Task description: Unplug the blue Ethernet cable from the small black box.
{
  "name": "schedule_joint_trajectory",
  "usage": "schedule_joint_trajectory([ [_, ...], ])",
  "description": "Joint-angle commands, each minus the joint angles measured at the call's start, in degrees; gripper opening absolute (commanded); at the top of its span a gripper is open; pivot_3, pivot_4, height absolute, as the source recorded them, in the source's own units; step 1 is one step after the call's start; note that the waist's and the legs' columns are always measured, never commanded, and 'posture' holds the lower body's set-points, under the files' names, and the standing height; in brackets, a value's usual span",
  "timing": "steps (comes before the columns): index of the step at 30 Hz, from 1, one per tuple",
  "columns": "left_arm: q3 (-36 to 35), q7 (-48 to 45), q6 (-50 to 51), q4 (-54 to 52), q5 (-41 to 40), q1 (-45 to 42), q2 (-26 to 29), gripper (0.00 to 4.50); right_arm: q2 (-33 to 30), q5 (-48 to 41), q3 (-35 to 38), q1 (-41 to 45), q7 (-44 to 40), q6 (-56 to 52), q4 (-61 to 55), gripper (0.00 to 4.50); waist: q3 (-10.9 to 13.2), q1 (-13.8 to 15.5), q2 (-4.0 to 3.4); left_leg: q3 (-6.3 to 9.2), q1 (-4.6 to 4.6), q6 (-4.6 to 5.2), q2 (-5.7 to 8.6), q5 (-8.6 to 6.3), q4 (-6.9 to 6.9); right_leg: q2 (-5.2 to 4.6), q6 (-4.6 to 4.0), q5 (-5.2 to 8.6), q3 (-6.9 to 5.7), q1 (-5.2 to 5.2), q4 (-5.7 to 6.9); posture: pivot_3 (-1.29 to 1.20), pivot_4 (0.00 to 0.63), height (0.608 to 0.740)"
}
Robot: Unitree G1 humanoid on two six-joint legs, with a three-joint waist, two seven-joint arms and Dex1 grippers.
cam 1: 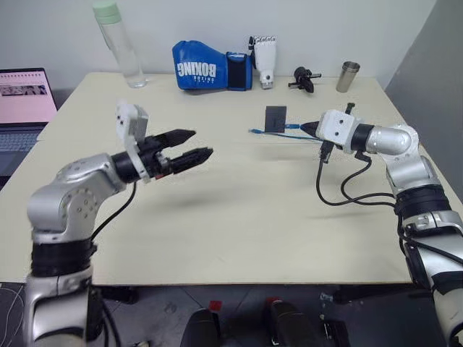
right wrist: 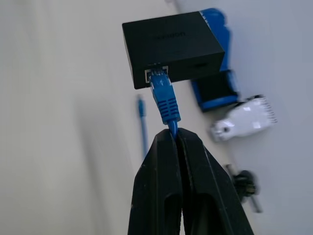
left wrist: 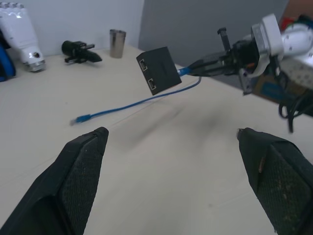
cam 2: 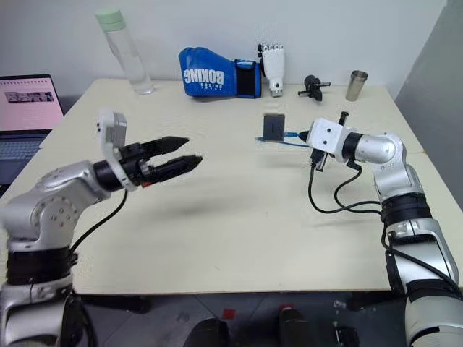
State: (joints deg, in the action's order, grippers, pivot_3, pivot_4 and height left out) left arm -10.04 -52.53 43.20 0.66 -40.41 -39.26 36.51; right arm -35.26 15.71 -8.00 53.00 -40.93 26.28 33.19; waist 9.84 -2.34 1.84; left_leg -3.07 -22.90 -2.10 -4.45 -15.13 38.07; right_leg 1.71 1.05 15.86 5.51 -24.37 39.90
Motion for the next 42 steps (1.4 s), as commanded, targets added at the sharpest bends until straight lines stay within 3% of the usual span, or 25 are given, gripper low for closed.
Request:
schedule_joint_trajectory([
  [1,3.46,-4.18,-5.86,8.21,3.22,-7.52,-2.62,4.5,-0.21,4.9,0.37,-0.57,10.48,7.42,-5.53,0.01,0.0,-0.03,0.0,0.0,0.0,-0.03,0.0,0.02,0.0,0.0,0.0,0.0,0.01,0.0,-0.02,0.0,0.15,0.74],
  [6,7.07,-8.07,-14.05,18.97,8.49,-14.47,-6.6,4.5,0.21,8.42,-0.46,-1.2,16.5,9.88,-8.04,0.01,0.0,-0.38,0.0,-0.07,0.04,-0.06,0.01,0.03,0.0,0.0,0.0,0.0,0.06,0.01,0.02,0.0,0.15,0.74],
  [13,8.39,-9.96,-23.27,28.87,13.67,-19.12,-11.99,4.5,1.13,8.53,-1.65,-3.15,17.73,9.42,-12.87,0.01,0.0,-0.44,0.0,-0.09,0.03,-0.06,0.01,0.03,0.0,0.0,0.0,0.0,0.08,0.0,-0.01,0.0,0.15,0.74],
  [20,7.72,-12.12,-25.85,33.52,15.12,-22.63,-14.04,4.5,2.7,8.32,-2.46,-3.7,17.34,8.13,-15.25,0.01,0.0,-0.46,0.0,-0.07,0.01,-0.05,0.02,0.03,0.01,0.0,0.01,0.0,0.07,0.01,-0.01,0.0,0.15,0.74],
  [38,5.84,-14.46,-21.57,31.24,13.63,-23.0,-13.32,0.82,3.82,6.04,-2.29,-3.86,16.95,5.2,-12.78,0.0,0.0,-0.77,0.0,-0.06,0.01,-0.06,0.02,0.03,0.01,0.0,0.01,0.0,0.06,0.01,0.01,0.0,0.15,0.74],
  [42,5.92,-14.65,-21.56,31.06,13.72,-22.37,-13.34,0.79,4.02,4.89,-2.26,-3.93,15.83,4.58,-12.78,0.0,0.0,-0.78,0.0,-0.06,0.02,-0.06,0.01,0.03,0.01,0.0,0.01,0.0,0.06,0.01,0.01,0.0,0.15,0.74],
])
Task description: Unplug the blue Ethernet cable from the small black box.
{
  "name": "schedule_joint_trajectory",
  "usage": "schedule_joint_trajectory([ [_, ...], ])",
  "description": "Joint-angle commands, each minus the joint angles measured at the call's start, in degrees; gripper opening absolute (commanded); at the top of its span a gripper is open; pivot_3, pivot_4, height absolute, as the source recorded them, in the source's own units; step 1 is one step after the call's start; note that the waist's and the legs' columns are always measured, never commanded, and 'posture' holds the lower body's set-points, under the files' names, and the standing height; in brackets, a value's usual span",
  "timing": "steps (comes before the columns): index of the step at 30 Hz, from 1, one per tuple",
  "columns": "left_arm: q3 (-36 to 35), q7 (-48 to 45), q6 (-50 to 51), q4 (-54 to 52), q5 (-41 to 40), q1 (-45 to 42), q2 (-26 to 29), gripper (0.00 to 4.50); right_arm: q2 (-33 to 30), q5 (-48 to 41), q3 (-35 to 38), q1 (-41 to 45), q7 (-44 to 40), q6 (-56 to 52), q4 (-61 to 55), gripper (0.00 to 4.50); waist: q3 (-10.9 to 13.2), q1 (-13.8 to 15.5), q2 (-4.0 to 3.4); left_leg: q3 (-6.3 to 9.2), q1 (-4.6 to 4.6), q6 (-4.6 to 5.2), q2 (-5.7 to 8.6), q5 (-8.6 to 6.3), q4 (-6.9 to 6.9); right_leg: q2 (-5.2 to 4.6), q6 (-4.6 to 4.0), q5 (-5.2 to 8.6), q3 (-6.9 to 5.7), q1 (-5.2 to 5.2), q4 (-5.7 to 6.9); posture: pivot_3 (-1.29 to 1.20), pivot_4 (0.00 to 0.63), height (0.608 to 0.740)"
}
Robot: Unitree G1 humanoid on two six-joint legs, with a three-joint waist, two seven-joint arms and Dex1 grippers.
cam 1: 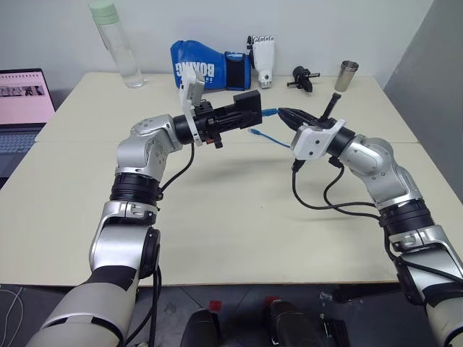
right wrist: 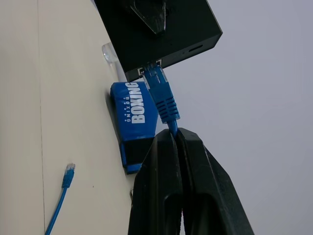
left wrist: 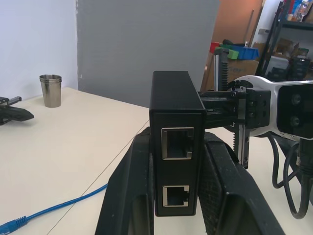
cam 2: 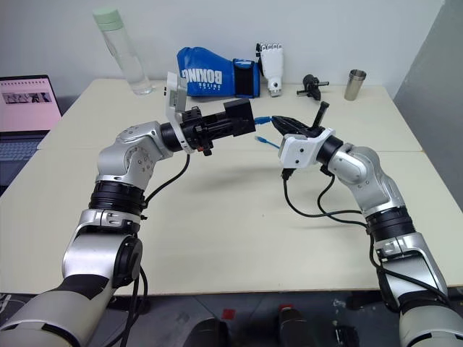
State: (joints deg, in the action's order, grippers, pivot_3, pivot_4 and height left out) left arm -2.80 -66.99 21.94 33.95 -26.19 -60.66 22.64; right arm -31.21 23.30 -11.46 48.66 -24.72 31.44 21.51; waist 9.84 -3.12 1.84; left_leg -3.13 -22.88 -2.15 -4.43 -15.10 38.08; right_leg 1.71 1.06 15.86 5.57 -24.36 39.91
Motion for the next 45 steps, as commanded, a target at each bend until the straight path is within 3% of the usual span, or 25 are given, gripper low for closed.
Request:
schedule_joint_trajectory([
  [1,-1.3,-0.15,-0.26,-2.25,-0.48,-0.91,0.5,0.79,0.12,-3.58,1.15,0.32,-1.35,-1.02,-1.3,0.0,0.0,-0.01,0.0,0.0,0.0,0.0,0.0,0.0,0.0,0.0,0.0,0.0,0.0,0.0,0.0,0.0,0.15,0.74],
  [3,-1.2,0.18,0.16,-1.98,-0.39,-1.17,0.35,0.79,0.37,-6.53,0.64,0.31,-4.96,-2.04,-1.3,0.0,0.0,-0.01,0.0,0.0,0.0,0.0,0.0,0.0,0.0,0.0,0.0,0.0,0.0,0.0,0.0,0.0,0.15,0.74],
  [11,-1.01,-0.98,0.32,0.73,0.49,-2.95,0.62,0.79,-1.87,-22.63,1.37,1.09,-23.93,-13.3,-7.67,1.72,0.0,0.0,0.0,0.02,0.0,0.0,-0.01,0.0,0.01,0.0,0.0,0.0,-0.02,0.01,0.0,0.0,0.15,0.74],
  [13,-0.83,-1.83,-0.49,1.21,0.91,-3.04,1.08,0.79,-3.74,-27.78,2.94,1.81,-29.14,-20.22,-10.35,2.19,0.0,0.04,0.0,0.03,-0.01,0.0,-0.01,0.0,0.01,0.0,0.0,0.0,-0.04,0.01,0.0,0.0,0.15,0.74],
  [14,-0.67,-2.69,-0.23,0.81,0.79,-2.72,1.44,0.79,-5.36,-32.83,4.32,2.69,-32.78,-29.17,-12.27,2.25,0.0,0.07,0.0,0.03,-0.01,0.01,0.0,0.0,0.02,0.0,0.0,0.0,-0.04,0.01,0.0,0.0,0.15,0.74],
  [18,-0.59,-4.82,0.71,0.1,0.36,-2.13,2.06,0.79,-8.48,-46.05,8.16,7.66,-38.9,-55.0,-13.52,3.23,0.01,0.29,-0.02,0.04,-0.01,0.01,-0.01,0.0,0.02,0.0,0.0,0.0,-0.05,0.02,0.0,0.0,0.15,0.74],
  [23,-0.23,-7.14,2.46,-1.42,-0.35,-1.71,2.37,0.79,-8.84,-52.63,10.15,14.7,-43.18,-70.94,-6.34,4.46,0.01,0.32,-0.03,0.06,0.01,0.23,-0.03,-0.13,0.02,0.06,-0.01,0.01,-0.06,0.01,0.02,0.0,0.15,0.74],
  [36,-0.33,-10.47,7.58,-5.26,-2.06,-2.15,2.99,0.79,-0.24,-49.1,5.98,18.76,-46.7,-69.51,3.97,4.48,0.02,0.14,-0.03,0.1,-0.12,0.26,-0.03,-0.14,0.01,0.1,0.0,0.01,-0.08,-0.08,0.0,0.0,0.15,0.74],
  [45,-0.41,-10.83,8.53,-6.78,-1.92,-1.35,3.26,0.79,1.26,-47.91,5.85,19.81,-49.29,-68.92,6.23,4.48,0.02,0.13,-0.04,0.1,-0.11,0.25,-0.03,-0.14,0.01,0.1,0.0,0.01,-0.09,-0.08,0.01,0.0,0.15,0.74],
])
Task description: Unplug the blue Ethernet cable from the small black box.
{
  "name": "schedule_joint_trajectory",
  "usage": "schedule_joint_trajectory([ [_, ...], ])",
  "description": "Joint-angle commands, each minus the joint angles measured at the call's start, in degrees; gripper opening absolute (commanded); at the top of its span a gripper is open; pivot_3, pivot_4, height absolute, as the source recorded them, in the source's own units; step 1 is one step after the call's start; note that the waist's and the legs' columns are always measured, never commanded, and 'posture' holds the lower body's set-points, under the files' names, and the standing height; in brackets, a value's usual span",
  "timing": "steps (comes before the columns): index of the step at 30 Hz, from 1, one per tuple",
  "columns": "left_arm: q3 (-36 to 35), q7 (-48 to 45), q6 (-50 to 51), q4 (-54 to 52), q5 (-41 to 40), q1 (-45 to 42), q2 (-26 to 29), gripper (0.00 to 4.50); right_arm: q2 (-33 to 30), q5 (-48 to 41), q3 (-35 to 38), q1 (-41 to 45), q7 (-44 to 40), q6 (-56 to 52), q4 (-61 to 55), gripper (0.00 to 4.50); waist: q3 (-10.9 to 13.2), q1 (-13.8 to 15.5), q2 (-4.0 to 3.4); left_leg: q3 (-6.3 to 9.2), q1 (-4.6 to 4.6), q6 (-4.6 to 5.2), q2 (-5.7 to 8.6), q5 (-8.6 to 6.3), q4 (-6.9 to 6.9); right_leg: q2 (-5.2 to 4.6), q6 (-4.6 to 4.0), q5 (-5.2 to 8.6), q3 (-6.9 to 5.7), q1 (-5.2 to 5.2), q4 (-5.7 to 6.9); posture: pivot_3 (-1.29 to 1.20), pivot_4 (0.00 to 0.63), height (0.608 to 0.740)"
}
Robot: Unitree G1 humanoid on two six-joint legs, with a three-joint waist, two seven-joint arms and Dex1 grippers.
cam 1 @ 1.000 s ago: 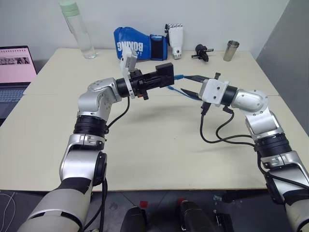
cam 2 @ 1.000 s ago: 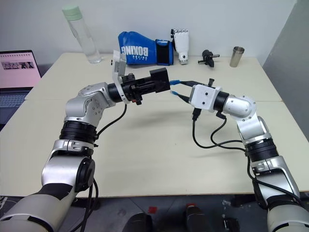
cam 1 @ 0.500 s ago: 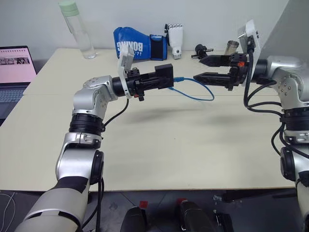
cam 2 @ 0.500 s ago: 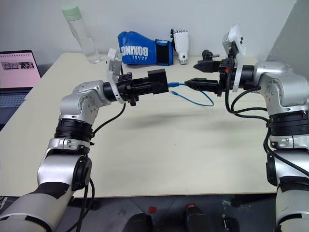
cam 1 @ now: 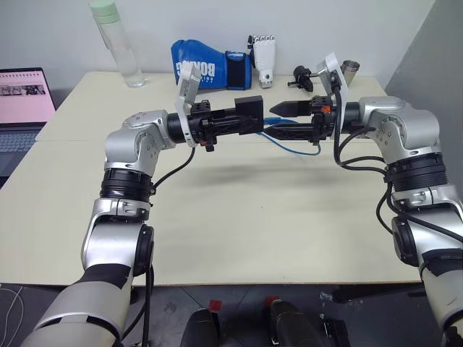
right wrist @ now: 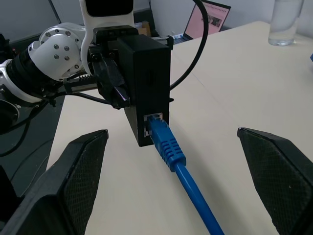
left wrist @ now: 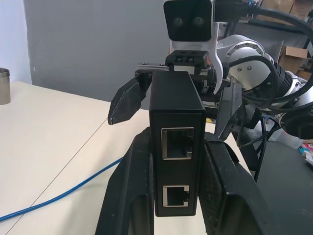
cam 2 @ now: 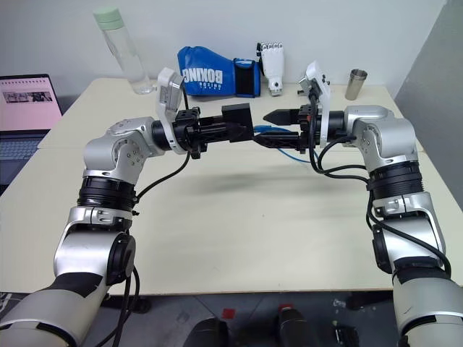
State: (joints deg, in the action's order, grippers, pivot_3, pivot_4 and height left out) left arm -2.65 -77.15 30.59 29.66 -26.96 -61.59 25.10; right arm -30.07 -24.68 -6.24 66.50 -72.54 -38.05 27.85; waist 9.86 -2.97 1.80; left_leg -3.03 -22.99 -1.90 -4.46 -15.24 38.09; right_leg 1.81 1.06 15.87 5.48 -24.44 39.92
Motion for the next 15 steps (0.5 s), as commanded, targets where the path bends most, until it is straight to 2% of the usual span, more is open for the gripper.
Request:
schedule_joint_trajectory([
  [1,-0.57,-0.66,-0.12,-2.5,-1.1,-0.4,0.79,0.79,0.12,0.28,0.57,2.01,-1.78,0.73,0.07,4.31,0.0,-0.05,0.0,0.01,0.0,0.0,0.0,0.0,0.0,0.0,0.0,0.0,0.0,0.0,0.0,0.0,0.15,0.74],
  [3,-0.59,-0.66,-0.18,-2.48,-1.01,-0.36,0.85,0.79,0.21,0.66,0.57,2.11,-2.21,0.91,0.49,4.04,0.0,-0.1,0.0,0.01,0.01,0.0,0.0,0.0,0.0,0.0,0.0,0.0,-0.01,0.0,0.01,0.0,0.15,0.74],
  [7,-0.52,-0.77,-0.19,-2.55,-0.94,-0.32,0.96,0.79,0.46,1.1,0.71,2.17,-2.72,1.1,1.08,3.0,0.0,-0.12,0.0,0.01,0.0,0.0,0.0,0.0,0.0,0.0,0.0,0.0,0.0,0.0,0.01,0.0,0.15,0.74],
  [15,0.0,-1.16,-0.27,-2.83,-0.71,-0.01,1.01,0.79,0.7,0.45,1.35,2.6,-3.86,-0.77,1.25,1.37,0.0,-0.14,0.0,0.01,0.0,0.0,0.0,0.0,0.0,0.0,0.0,0.0,-0.01,0.0,0.01,0.0,0.15,0.74],
])
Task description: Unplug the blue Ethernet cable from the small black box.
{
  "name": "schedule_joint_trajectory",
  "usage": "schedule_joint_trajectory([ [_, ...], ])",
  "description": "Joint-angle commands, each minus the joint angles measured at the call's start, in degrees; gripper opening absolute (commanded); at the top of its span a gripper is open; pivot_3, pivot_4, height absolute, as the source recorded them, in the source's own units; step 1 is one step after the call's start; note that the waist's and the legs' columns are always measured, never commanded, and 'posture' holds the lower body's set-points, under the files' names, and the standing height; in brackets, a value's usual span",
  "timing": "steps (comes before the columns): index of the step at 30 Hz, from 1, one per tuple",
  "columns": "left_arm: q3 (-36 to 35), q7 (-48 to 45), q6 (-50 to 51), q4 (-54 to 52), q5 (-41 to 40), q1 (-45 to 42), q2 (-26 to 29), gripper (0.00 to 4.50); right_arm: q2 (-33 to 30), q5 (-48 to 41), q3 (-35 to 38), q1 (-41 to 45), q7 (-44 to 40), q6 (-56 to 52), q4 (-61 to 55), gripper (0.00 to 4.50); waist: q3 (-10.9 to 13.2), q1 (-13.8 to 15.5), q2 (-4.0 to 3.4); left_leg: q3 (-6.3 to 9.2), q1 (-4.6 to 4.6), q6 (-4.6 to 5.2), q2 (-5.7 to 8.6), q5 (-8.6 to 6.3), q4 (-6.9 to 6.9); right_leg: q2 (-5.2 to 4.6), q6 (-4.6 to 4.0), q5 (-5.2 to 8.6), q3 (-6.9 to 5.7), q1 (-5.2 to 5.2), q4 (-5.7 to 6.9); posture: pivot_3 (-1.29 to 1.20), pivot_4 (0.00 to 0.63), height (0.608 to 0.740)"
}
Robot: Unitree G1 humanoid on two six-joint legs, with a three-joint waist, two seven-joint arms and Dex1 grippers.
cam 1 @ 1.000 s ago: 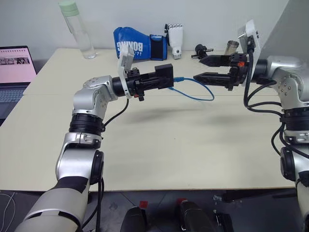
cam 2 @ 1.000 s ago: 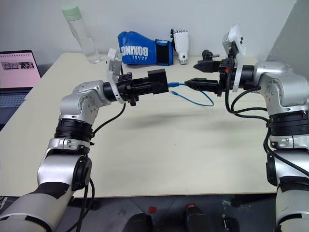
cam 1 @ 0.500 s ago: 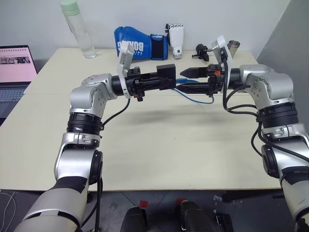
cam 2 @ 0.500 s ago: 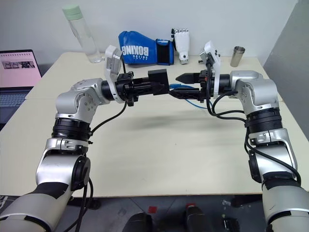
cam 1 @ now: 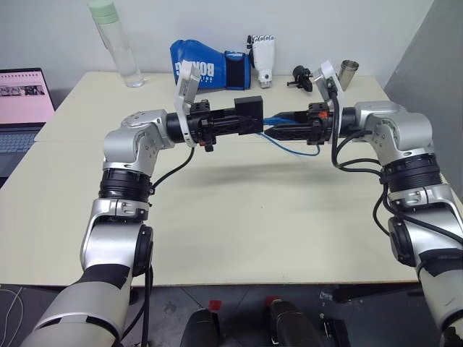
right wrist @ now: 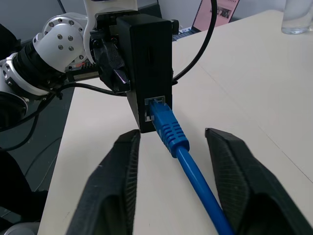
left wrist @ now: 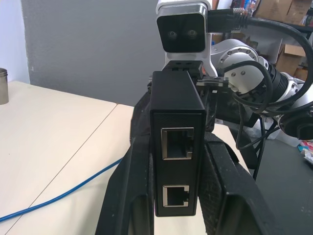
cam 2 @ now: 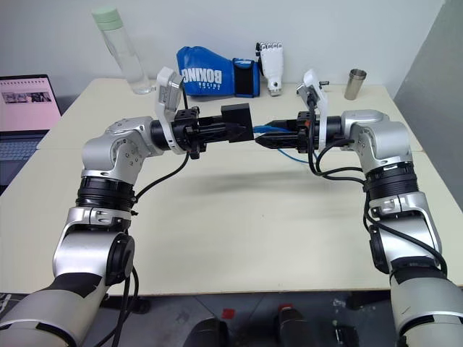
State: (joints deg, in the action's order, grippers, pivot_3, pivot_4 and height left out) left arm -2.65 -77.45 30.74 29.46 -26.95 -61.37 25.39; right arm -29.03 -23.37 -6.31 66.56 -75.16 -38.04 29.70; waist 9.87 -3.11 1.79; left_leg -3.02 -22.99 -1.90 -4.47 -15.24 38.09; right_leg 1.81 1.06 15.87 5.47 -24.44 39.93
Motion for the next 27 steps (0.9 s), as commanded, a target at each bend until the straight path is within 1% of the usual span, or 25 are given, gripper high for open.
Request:
schedule_joint_trajectory([
  [1,0.1,-0.94,-0.43,-2.66,-0.63,-0.15,0.7,0.79,-0.43,-1.05,1.44,2.6,-1.55,-1.34,-0.65,1.09,0.0,-0.01,0.0,0.0,0.0,0.0,0.0,0.0,0.0,0.0,0.0,0.0,0.0,0.0,0.0,0.0,0.15,0.74],
  [6,0.34,-1.16,-0.21,-3.18,-0.49,0.13,0.71,0.79,-1.03,-1.7,1.37,2.64,-3.13,-4.14,-1.42,0.14,0.0,-0.01,0.0,0.0,0.0,0.0,0.0,0.0,0.0,0.0,0.0,0.0,0.0,0.0,0.0,0.0,0.15,0.74],
  [7,0.35,-1.15,-0.15,-3.3,-0.49,0.17,0.7,0.79,-1.19,-1.75,1.23,2.6,-3.56,-4.61,-1.69,0.05,0.0,0.0,0.0,0.0,0.0,0.0,0.0,0.0,0.0,0.0,0.0,0.0,0.0,0.0,0.0,0.0,0.15,0.74],
  [9,0.4,-1.11,-0.04,-3.54,-0.5,0.21,0.67,0.79,-1.53,-1.69,0.85,2.38,-4.5,-5.08,-2.4,0.05,0.0,0.01,0.0,0.01,0.0,0.0,0.0,0.0,0.0,0.0,0.0,0.0,-0.01,0.0,0.0,0.0,0.15,0.74],
  [11,0.48,-1.11,0.03,-3.69,-0.52,0.21,0.66,0.79,-1.72,-1.6,0.6,2.15,-5.07,-5.41,-3.12,0.7,0.0,0.01,0.0,0.0,0.0,0.0,0.0,0.0,0.0,0.0,0.0,0.0,0.0,0.0,0.0,0.0,0.15,0.74],
  [12,0.53,-1.13,0.04,-3.72,-0.54,0.19,0.67,0.79,-1.77,-1.61,0.54,2.08,-5.26,-5.66,-3.45,0.78,0.0,0.01,0.0,0.0,0.0,0.0,0.0,0.0,0.0,0.0,0.0,0.0,0.0,0.0,0.0,0.0,0.15,0.74],
  [14,0.61,-1.15,0.08,-3.76,-0.58,0.13,0.7,0.79,-1.92,-1.71,0.55,2.12,-5.48,-6.17,-3.86,1.3,0.0,0.01,0.0,0.0,0.0,0.0,0.0,0.0,0.0,0.0,0.0,0.0,0.0,0.0,0.0,0.0,0.15,0.74],
  [16,0.7,-1.22,0.21,-3.94,-0.63,0.15,0.73,0.79,-2.16,-1.95,0.67,2.26,-5.94,-6.98,-4.13,1.69,0.0,0.01,0.0,0.0,0.0,0.0,0.0,0.0,0.0,0.0,0.0,0.0,0.0,0.0,0.0,0.0,0.15,0.74],
  [27,1.45,-2.45,0.52,-3.55,-0.18,-0.11,1.05,0.79,-1.89,-2.91,1.72,2.45,-5.21,-9.44,-4.45,1.69,0.0,0.0,0.0,0.01,0.0,0.0,0.0,0.0,0.0,0.0,0.0,0.0,-0.01,0.0,0.0,0.0,0.15,0.74],
])
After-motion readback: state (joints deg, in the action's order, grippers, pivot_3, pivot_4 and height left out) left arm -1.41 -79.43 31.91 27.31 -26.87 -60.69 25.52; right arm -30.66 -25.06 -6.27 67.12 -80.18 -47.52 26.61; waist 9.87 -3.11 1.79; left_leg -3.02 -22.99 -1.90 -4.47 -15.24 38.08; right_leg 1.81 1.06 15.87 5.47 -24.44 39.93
